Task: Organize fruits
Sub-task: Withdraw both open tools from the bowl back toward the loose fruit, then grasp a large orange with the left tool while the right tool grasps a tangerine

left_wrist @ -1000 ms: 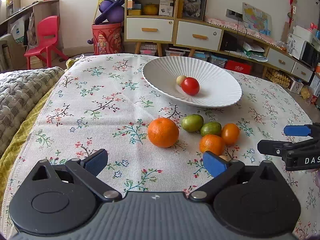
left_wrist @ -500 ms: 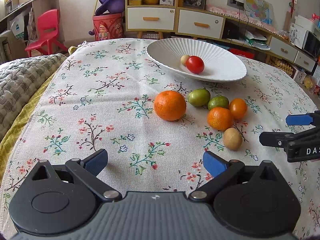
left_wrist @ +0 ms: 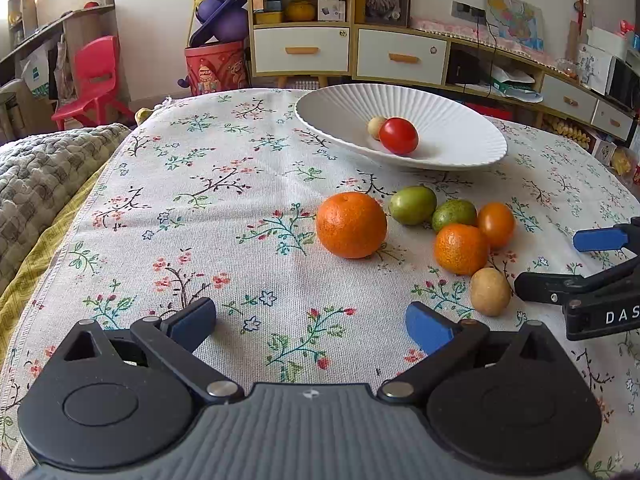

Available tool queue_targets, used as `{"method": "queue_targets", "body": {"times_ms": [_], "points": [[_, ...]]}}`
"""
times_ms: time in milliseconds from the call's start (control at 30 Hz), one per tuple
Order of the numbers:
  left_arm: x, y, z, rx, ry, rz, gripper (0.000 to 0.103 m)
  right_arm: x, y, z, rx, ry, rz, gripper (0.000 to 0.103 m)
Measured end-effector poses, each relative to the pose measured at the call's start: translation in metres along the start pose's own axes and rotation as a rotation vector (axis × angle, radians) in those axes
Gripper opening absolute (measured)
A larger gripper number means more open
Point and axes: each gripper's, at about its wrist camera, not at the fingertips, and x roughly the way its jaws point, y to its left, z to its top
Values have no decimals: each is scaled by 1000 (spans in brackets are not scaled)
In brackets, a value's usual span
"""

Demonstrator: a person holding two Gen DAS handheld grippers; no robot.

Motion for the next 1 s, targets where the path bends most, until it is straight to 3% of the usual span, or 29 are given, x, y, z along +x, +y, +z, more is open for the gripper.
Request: {"method": "queue_targets", "body": {"times_ms": [267, 433, 700, 1000], "points": [[6, -1, 7, -6, -26, -13, 86, 3, 6, 6, -22, -27, 1, 97], [12, -4, 14, -6, -47, -38, 72, 5, 12, 11, -57, -41, 25, 82], [15, -6, 20, -16, -55, -63, 58, 6, 16, 16, -68, -46, 57, 65], [18, -6, 26, -32, -53, -76, 46, 5, 19, 18, -78, -51, 72, 54]]}}
